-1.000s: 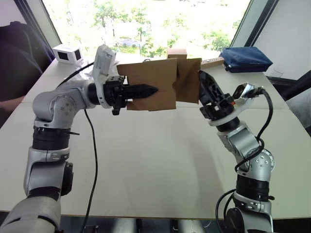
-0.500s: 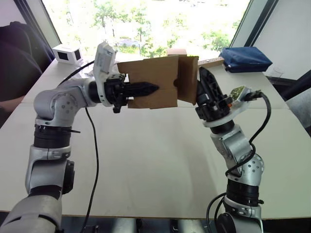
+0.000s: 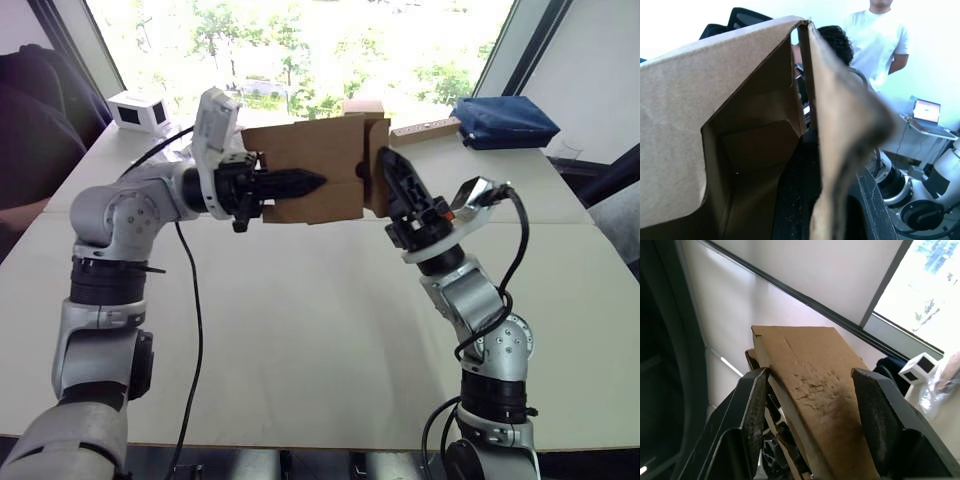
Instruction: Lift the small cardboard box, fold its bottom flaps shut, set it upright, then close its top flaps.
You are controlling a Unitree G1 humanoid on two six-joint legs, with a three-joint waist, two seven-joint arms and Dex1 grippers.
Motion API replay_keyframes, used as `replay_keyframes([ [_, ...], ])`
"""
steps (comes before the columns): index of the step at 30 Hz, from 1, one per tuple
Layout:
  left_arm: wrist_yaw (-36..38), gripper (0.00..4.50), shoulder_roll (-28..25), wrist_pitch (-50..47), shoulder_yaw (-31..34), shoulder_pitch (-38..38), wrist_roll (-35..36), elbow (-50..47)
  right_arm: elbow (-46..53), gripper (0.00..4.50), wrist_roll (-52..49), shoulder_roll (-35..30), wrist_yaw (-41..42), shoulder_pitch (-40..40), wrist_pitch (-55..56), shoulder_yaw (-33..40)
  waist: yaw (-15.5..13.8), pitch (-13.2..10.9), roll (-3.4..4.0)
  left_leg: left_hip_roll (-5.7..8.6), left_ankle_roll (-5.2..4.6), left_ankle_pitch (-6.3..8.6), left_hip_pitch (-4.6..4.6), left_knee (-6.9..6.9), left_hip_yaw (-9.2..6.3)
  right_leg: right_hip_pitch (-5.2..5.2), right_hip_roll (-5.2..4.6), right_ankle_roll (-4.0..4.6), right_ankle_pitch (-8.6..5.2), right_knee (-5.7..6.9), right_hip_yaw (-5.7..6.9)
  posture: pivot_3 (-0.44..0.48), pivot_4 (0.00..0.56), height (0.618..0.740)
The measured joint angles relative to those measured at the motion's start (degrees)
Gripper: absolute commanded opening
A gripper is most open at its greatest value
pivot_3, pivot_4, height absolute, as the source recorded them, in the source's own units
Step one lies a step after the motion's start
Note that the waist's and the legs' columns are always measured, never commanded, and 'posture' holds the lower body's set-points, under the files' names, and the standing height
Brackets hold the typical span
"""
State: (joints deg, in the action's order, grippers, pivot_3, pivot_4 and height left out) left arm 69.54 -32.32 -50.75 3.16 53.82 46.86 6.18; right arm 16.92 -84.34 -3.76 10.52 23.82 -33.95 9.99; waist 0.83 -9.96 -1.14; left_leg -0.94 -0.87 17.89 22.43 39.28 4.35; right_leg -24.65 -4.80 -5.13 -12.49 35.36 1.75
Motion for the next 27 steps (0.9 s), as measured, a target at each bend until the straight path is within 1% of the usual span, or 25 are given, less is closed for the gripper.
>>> replay_keyframes([
  [23,-1.3,0.00,1.5,0.1,0.6,0.5,0.1,0.6,3.6,2.73,4.0,2.0,-0.7,0.0,1.8,-3.1,0.0,0.0,0.00,0.00,0.00,0.00,0.00,0.00,0.00,0.00,0.00,0.00,0.00,0.00,0.00,0.000,0.150,0.740],
  [27,-1.0,0.00,1.5,0.0,0.6,0.5,0.1,0.6,4.4,2.73,4.3,1.1,0.0,-0.9,0.9,-3.3,0.0,0.0,0.00,0.00,0.00,0.00,0.00,0.00,0.00,0.00,0.00,0.00,0.00,0.00,0.00,0.000,0.150,0.740],
])
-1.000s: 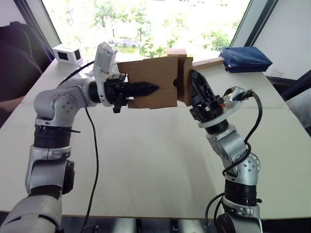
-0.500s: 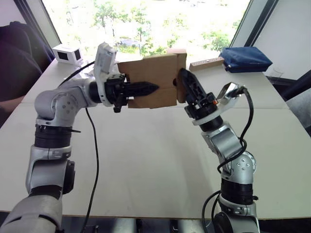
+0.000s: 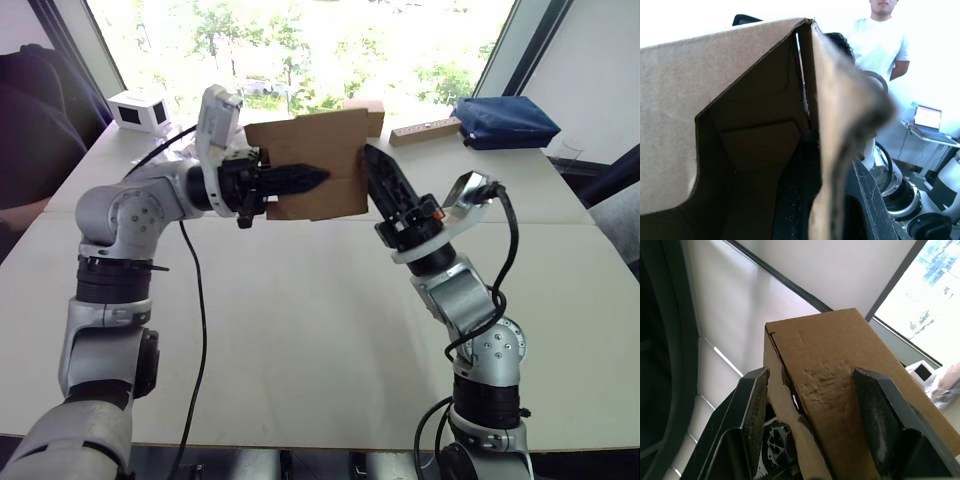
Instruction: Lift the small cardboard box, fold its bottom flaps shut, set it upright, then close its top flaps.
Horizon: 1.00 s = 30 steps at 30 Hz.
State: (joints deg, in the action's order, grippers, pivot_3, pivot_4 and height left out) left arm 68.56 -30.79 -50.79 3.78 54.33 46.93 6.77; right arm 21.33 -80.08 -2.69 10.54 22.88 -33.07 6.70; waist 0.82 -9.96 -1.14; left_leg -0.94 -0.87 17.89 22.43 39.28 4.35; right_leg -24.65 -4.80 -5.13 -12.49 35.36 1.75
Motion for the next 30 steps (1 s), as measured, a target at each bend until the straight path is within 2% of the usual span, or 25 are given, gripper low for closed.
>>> replay_keyframes([
  [7,0.5,0.00,-0.3,-0.2,0.0,-0.1,0.0,-0.1,0.9,2.73,1.0,-3.3,1.7,-0.7,-1.4,-0.1,0.0,0.0,0.00,0.00,0.00,0.00,0.00,0.00,0.00,0.00,0.00,0.00,0.00,0.00,0.00,0.000,0.150,0.740],
  [11,1.2,0.00,-1.5,-0.6,0.0,-0.1,0.1,-0.3,1.4,2.73,-0.2,-7.6,2.8,-2.9,-3.2,0.9,-0.1,0.0,0.00,0.00,0.00,0.00,0.01,0.00,0.00,0.00,0.00,0.00,0.00,-0.02,0.00,0.000,0.150,0.740],
  [16,1.6,0.00,-2.3,-1.7,0.0,-0.1,1.4,-1.5,1.5,2.73,-4.3,-11.6,2.7,-4.9,-3.7,5.5,-0.1,0.0,0.00,0.01,0.00,0.00,0.01,0.00,0.01,0.00,-0.02,0.01,0.00,-0.02,0.00,0.000,0.150,0.740],
  [18,1.7,0.00,-2.6,-1.7,0.0,-0.1,1.7,-1.5,1.5,2.19,-4.8,-12.1,2.7,-5.0,-3.3,7.0,0.0,0.0,0.00,-0.01,0.00,0.00,0.00,0.00,0.00,0.00,0.01,0.01,0.00,-0.01,0.00,0.000,0.150,0.740],
  [19,1.8,0.00,-2.6,-1.8,0.0,-0.1,1.7,-1.5,1.5,2.06,-4.8,-12.1,2.7,-5.0,-3.1,7.2,0.0,0.0,0.00,-0.01,0.00,0.00,0.00,0.00,0.00,-0.01,0.02,0.01,0.00,0.00,0.00,0.000,0.150,0.740],
  [20,1.9,0.00,-2.6,-2.2,0.0,-0.1,1.9,-1.7,1.5,1.54,-4.5,-12.1,2.6,-5.0,-3.0,7.2,0.1,0.0,0.00,-0.03,0.00,0.00,0.00,-0.02,0.00,-0.02,0.04,0.01,0.00,0.00,0.00,0.000,0.150,0.740],
  [23,2.3,0.00,-2.7,-2.7,0.0,-0.1,2.3,-2.7,1.5,0.35,-3.4,-12.6,2.8,-4.9,-2.9,6.9,0.0,0.0,0.00,-0.03,0.00,0.00,0.00,-0.03,0.00,-0.02,0.04,0.01,-0.01,-0.01,-0.01,0.000,0.150,0.740],
  [24,2.4,0.00,-2.8,-2.7,0.0,-0.1,2.3,-2.9,1.5,0.12,-3.1,-12.8,2.8,-4.7,-2.9,6.8,0.0,0.0,0.00,-0.02,0.00,0.00,0.00,-0.03,0.01,-0.02,0.03,0.01,0.00,-0.01,-0.01,0.000,0.150,0.740],
  [30,4.1,0.00,-3.7,-3.8,-0.7,-0.2,2.3,-3.2,1.5,0.12,-0.6,-15.8,4.6,-4.0,-4.1,5.1,-0.1,0.0,0.00,-0.01,0.00,0.00,0.00,-0.02,0.00,-0.02,0.03,0.01,-0.01,-0.01,-0.01,0.000,0.150,0.740],
])
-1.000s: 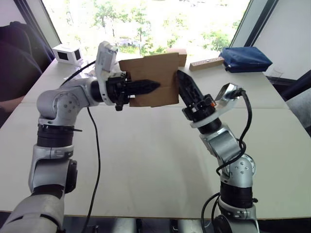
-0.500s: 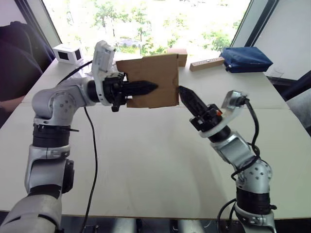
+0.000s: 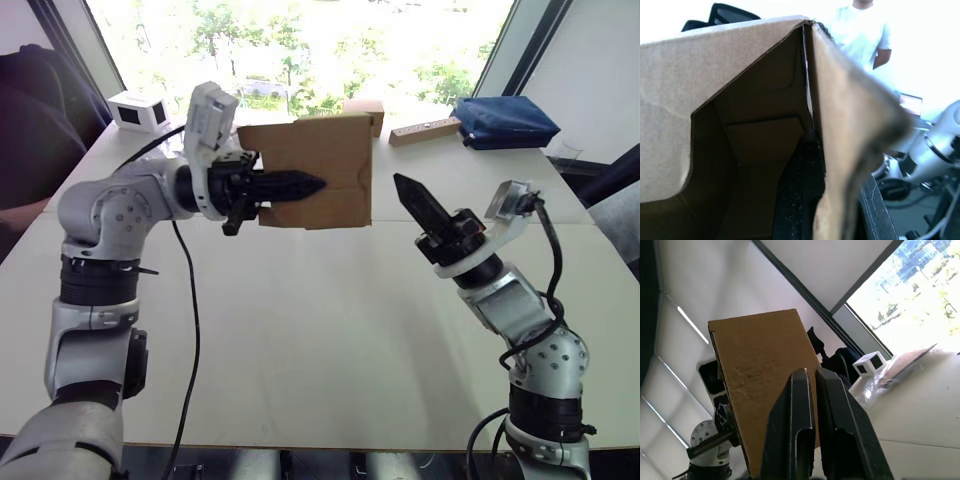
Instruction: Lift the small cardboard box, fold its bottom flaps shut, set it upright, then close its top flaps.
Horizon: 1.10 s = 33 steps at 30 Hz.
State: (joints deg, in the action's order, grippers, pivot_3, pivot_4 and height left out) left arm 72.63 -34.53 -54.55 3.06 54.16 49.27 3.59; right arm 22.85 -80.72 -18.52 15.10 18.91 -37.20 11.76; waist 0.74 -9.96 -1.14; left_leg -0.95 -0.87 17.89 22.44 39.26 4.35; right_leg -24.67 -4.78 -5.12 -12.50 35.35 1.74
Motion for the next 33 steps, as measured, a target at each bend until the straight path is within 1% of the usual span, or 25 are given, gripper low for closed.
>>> replay_keyframes([
  [8,2.6,0.00,-0.3,0.1,-2.3,0.1,-1.2,0.6,3.1,0.12,0.0,-0.8,1.1,0.0,-1.7,-2.4,0.0,0.0,0.00,0.00,0.00,0.00,0.00,0.00,0.00,0.00,0.00,0.00,0.00,0.00,0.00,0.000,0.150,0.740],
  [16,4.8,0.00,-0.2,2.3,-4.1,0.8,-3.8,3.4,4.5,0.12,0.1,-1.5,0.9,-1.5,-1.8,-2.3,-0.1,0.0,0.00,0.01,0.00,0.00,0.01,0.00,0.01,0.00,0.00,0.00,0.00,-0.01,0.00,0.000,0.150,0.740],
  [23,5.0,0.00,-0.2,2.4,-4.2,1.7,-4.2,4.1,6.2,0.12,-1.5,-3.0,0.9,-2.8,-1.9,-1.8,0.0,0.0,0.00,-0.01,0.00,0.00,0.01,0.00,0.00,0.00,0.01,0.00,0.00,0.00,0.00,0.000,0.150,0.740],
  [33,5.3,0.00,-0.3,2.3,-4.1,1.7,-4.2,4.1,6.5,0.12,-1.5,-1.5,0.3,-2.3,-1.5,-4.2,0.0,0.0,0.00,0.00,0.00,0.00,0.01,0.00,0.00,0.00,0.00,0.00,0.00,-0.01,0.00,0.000,0.150,0.740],
])
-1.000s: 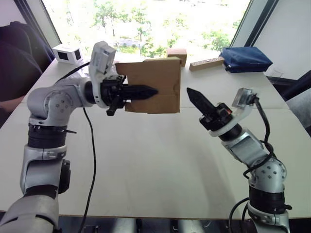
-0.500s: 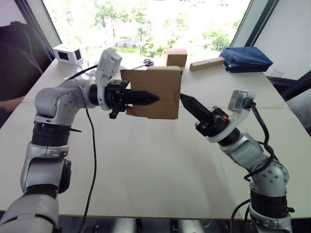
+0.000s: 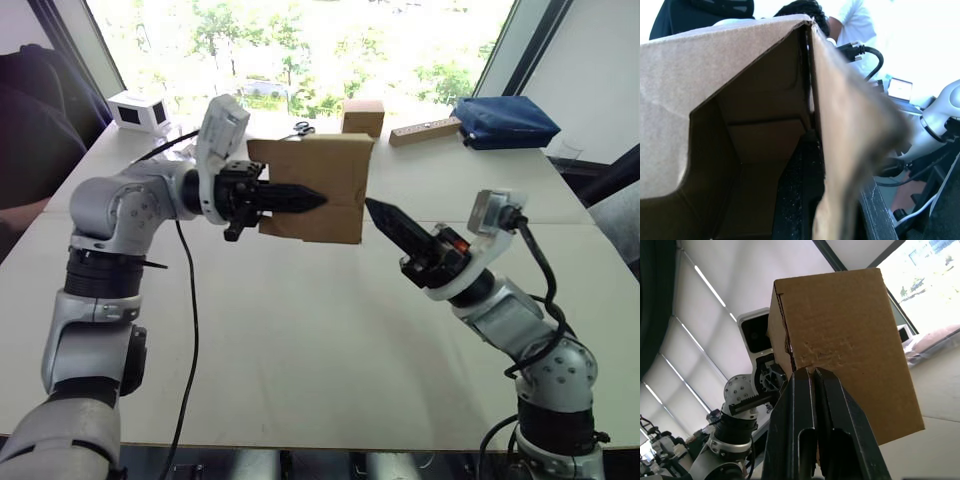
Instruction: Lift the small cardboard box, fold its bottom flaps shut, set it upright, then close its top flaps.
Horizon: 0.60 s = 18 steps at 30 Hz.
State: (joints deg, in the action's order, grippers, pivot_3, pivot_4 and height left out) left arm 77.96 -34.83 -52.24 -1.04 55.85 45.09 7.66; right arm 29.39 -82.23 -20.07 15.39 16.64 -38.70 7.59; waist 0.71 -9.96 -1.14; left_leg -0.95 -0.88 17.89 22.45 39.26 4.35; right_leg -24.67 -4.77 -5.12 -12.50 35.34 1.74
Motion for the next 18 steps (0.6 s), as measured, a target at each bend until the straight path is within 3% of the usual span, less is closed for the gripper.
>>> replay_keyframes([
  [18,0.2,0.00,0.5,0.0,-0.3,0.0,-0.8,-0.5,0.0,0.12,1.1,0.5,-0.3,0.2,0.2,-1.9,0.0,0.0,0.00,0.00,0.00,0.00,0.00,0.00,0.00,0.00,0.00,0.00,0.00,0.00,0.00,0.000,0.150,0.740],
])
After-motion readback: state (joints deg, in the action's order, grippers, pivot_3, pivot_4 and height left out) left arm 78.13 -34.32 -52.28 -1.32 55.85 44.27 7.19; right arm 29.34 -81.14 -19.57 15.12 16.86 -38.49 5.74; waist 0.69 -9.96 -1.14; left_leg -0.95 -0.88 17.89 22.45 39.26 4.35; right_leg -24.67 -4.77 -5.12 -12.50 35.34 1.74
